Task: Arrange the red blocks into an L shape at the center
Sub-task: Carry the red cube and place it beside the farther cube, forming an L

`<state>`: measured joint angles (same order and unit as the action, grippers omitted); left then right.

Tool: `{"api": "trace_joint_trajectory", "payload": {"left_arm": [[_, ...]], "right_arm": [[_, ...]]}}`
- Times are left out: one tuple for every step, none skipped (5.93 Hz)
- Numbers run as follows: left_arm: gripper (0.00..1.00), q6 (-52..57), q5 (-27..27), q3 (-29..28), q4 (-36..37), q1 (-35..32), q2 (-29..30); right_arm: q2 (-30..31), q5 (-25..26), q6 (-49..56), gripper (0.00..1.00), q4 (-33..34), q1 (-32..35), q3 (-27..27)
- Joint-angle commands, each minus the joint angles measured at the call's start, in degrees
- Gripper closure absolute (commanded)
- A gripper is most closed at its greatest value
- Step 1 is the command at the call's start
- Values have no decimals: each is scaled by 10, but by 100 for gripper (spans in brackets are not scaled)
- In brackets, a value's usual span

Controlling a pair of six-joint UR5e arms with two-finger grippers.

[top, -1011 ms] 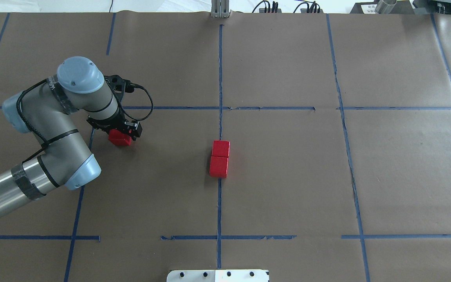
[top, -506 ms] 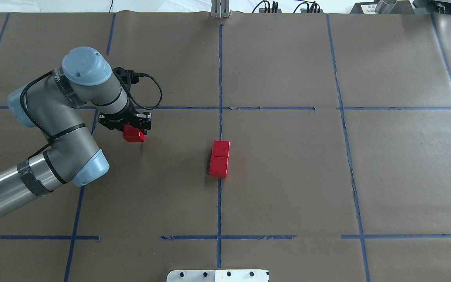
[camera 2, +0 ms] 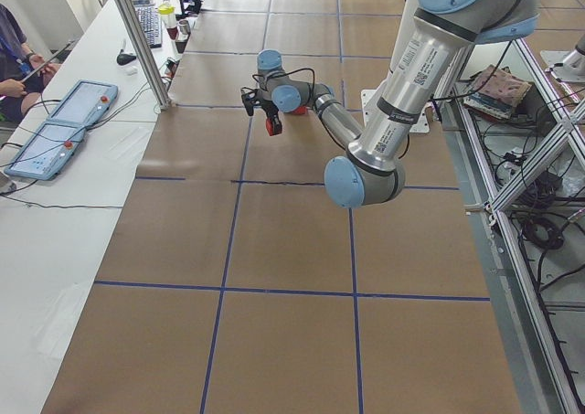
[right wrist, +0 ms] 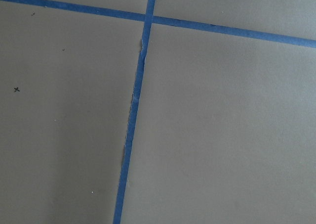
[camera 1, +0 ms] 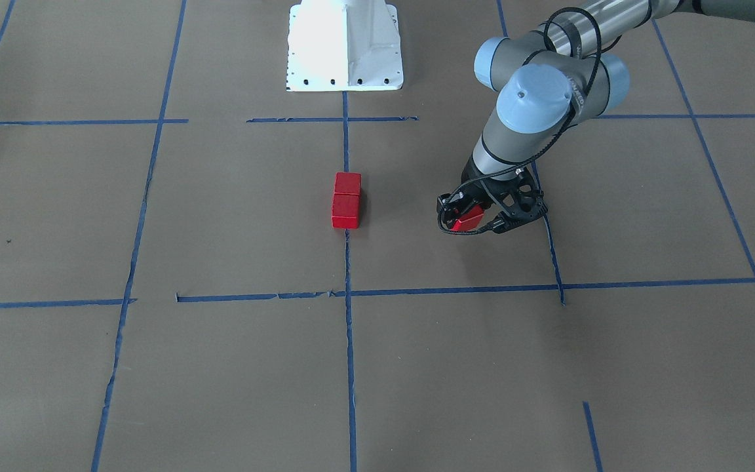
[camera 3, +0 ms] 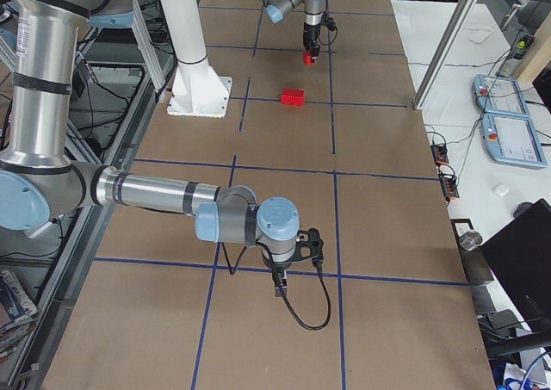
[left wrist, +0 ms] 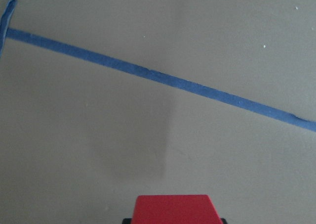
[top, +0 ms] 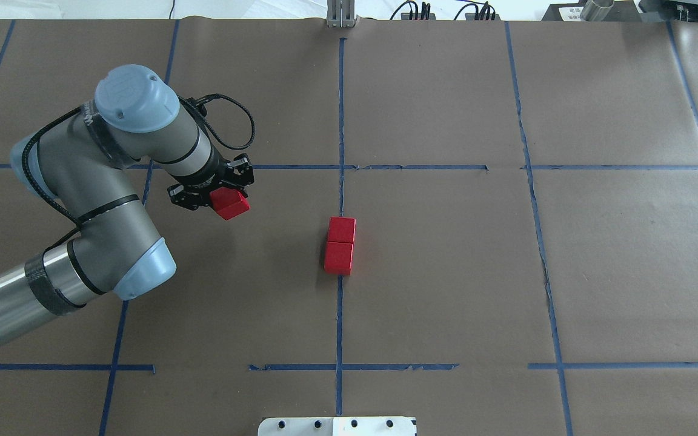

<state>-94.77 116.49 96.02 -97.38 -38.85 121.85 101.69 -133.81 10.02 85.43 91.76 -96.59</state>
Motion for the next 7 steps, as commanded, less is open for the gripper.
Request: {"api": "trace_joint_trajectory", "payload": {"left_arm": [[87, -299, -68, 1, 77, 58, 55], [87, -397, -70, -2, 103, 60, 69], [86, -470, -70, -6, 102, 60, 72], [86, -483, -70, -27, 99, 64, 85], [86, -506, -69, -57, 91, 68, 107], [86, -520, -69, -78, 77, 72, 121], [81, -526, -69, -97, 49, 84, 124]], "right_arm": [[0, 0, 0, 0, 0, 0, -1], [0, 0, 0, 0, 0, 0, -1], [0, 0, 1, 0, -1, 0, -1], [0, 0, 1, 0, -1, 0, -1], [0, 0, 1, 0, -3, 0, 0], [0, 0, 1, 0, -4, 0, 0], [0, 0, 1, 0, -4, 0, 0]]}}
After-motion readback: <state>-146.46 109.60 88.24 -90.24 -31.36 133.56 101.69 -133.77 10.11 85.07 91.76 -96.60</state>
